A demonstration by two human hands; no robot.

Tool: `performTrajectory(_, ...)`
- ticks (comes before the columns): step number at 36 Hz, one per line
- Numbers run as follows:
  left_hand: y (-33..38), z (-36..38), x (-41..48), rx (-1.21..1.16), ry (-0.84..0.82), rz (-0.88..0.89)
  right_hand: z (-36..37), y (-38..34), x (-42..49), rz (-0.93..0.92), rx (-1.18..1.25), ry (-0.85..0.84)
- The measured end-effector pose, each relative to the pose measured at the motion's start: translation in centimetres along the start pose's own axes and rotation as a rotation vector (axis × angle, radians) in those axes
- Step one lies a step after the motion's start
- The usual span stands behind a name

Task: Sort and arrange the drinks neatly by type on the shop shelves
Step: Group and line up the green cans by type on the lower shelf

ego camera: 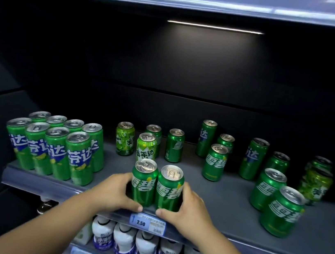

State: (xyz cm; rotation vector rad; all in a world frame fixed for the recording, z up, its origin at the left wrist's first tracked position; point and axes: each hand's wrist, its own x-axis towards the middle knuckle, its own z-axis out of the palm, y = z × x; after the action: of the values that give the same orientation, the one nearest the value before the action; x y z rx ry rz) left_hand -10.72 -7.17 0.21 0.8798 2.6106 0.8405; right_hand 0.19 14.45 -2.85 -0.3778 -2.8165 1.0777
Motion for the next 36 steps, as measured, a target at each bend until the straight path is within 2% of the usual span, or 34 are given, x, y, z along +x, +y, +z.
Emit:
performTrajectory(3,0.1,-2.0,0.7,0.127,-0.124,0.004,-1.3,0.3,0.3,0.016,0.175,-0.103)
performTrajectory(6,0.5,-4.1,1.5,0.270,-0.189,0.008,-3.7,0.6,1.1,0.002,0.210,-0.212)
performTrajectory(8,1.0,-5.8,2.3,0.287,-0.192,0.025,-5.3,0.7,2.1,-0.011,0.205,-0.200)
performTrajectory(11,2.1,-8.8,3.8,0.275,-0.110,0.092,-7.3,0.4,4.4,-0.015,0.212,-0.121)
performTrajectory(14,3.4,-11.3,6.0,0.242,-0.021,0.136,-9.2,-1.2,6.9,-0.061,0.179,-0.054)
performTrajectory(18,4.6,-13.3,9.8,0.293,0.009,0.174,-10.4,-3.7,10.2,-0.097,0.102,-0.008)
performTrajectory(21,5.4,-14.1,12.8,0.364,-0.004,0.160,-10.5,-5.0,12.8,-0.102,0.019,0.027)
performTrajectory(27,5.6,-14.2,18.0,0.380,-0.051,0.105,-10.3,-7.2,16.7,-0.082,-0.210,-0.017)
performTrajectory(36,4.4,-12.3,22.0,0.515,-0.168,0.101,-7.9,-7.2,19.8,-0.026,-0.268,-0.084)
